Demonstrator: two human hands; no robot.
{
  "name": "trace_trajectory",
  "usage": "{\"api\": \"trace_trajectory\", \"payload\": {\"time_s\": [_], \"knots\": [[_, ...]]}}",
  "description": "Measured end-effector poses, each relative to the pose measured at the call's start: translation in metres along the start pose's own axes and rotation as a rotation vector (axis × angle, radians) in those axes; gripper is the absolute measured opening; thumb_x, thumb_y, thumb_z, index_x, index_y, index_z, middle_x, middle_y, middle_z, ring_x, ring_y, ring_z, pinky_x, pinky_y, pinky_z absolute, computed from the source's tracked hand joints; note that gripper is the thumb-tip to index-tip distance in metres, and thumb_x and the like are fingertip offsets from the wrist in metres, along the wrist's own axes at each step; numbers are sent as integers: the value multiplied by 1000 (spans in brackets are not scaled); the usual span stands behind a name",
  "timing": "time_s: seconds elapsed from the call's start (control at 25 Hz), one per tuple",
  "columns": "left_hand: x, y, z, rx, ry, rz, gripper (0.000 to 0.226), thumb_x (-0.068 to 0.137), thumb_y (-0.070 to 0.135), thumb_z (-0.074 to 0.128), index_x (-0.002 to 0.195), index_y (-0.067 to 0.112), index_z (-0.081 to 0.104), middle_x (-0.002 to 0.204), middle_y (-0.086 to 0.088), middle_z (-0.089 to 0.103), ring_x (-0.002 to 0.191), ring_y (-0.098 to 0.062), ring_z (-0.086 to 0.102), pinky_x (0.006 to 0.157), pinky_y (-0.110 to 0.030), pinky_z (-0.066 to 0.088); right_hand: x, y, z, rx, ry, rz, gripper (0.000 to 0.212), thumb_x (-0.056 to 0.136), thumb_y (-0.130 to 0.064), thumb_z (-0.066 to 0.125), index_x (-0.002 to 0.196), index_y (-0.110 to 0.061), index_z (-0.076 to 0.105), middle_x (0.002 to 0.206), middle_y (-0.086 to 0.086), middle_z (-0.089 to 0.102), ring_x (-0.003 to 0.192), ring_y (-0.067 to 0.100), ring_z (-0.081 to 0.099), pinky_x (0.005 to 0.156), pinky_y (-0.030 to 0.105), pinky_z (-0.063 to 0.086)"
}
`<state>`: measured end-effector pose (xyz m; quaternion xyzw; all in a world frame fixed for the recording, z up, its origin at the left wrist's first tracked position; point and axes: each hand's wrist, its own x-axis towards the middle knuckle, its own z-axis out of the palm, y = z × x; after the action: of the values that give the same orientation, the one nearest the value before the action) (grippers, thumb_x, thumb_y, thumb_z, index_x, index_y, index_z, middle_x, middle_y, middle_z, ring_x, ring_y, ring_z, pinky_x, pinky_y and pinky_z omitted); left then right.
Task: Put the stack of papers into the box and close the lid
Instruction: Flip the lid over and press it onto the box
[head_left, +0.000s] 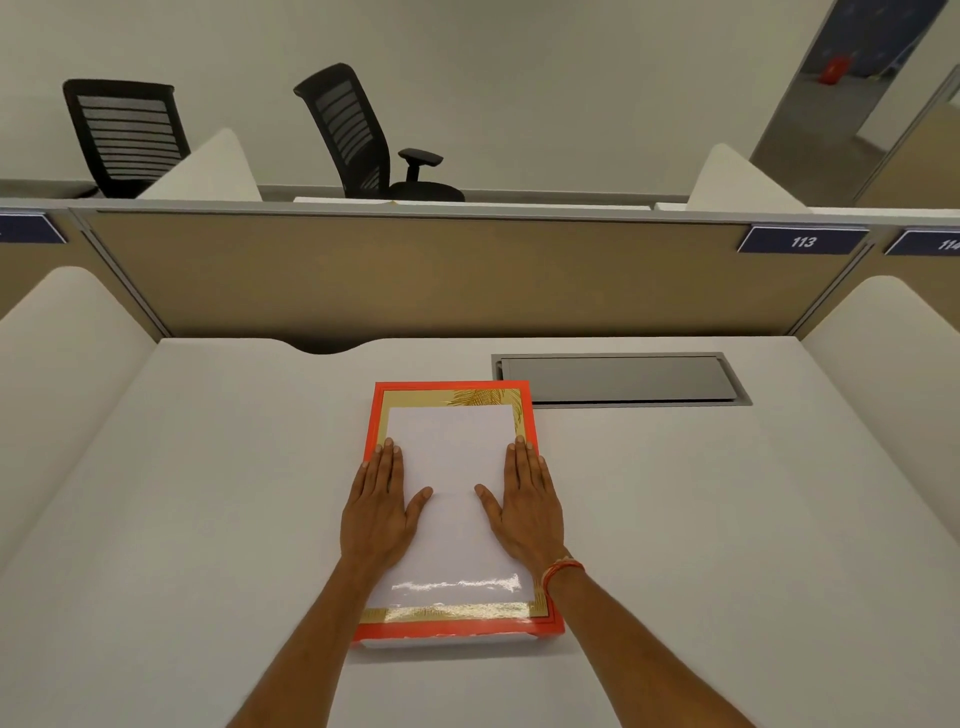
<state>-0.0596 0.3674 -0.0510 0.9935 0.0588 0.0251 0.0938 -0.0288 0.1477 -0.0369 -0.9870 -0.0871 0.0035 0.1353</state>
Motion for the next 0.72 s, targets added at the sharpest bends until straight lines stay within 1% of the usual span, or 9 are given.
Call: {"api": "trace_trajectory", "payload": {"time_s": [0.24,0.36,0.48,0.64,0.72], "knots": [[4,15,-10,-19,-8,-12,92,89,71,0,155,8,10,164,-7,9,152,-25,13,123,-40,16,2,6,-13,79,-15,-28,95,83,-75,2,153,-10,1,163,6,2,151,21,0,119,30,-5],[10,46,-22,-56,25,-28,93,88,73,2,155,11,13,164,-6,12,151,-25,12,122,-39,11,6,22,-34,103,12,-36,98,78,-79,1,153,-16,-2,163,2,-1,151,20,-3,117,28,-9],[13,86,-30,-73,71,-38,95,84,76,-2,156,15,9,165,-4,7,152,-23,7,121,-36,5,8,52,-58,69,37,-49,98,77,-79,-1,154,-19,-1,163,2,-1,151,21,-3,116,29,-10],[7,156,-36,-71,111,-15,91,88,74,5,155,14,17,163,-5,15,151,-25,14,120,-38,8,-1,117,-94,50,76,-39,98,77,-79,-3,154,-17,-1,163,2,-2,151,19,-3,118,29,-5],[2,194,-37,-92,128,-3,92,88,73,2,155,13,15,163,-5,13,151,-24,11,120,-36,5,-4,152,-111,40,94,-29,96,79,-77,-2,153,-15,-2,163,3,-2,151,18,-4,119,28,-4]]}}
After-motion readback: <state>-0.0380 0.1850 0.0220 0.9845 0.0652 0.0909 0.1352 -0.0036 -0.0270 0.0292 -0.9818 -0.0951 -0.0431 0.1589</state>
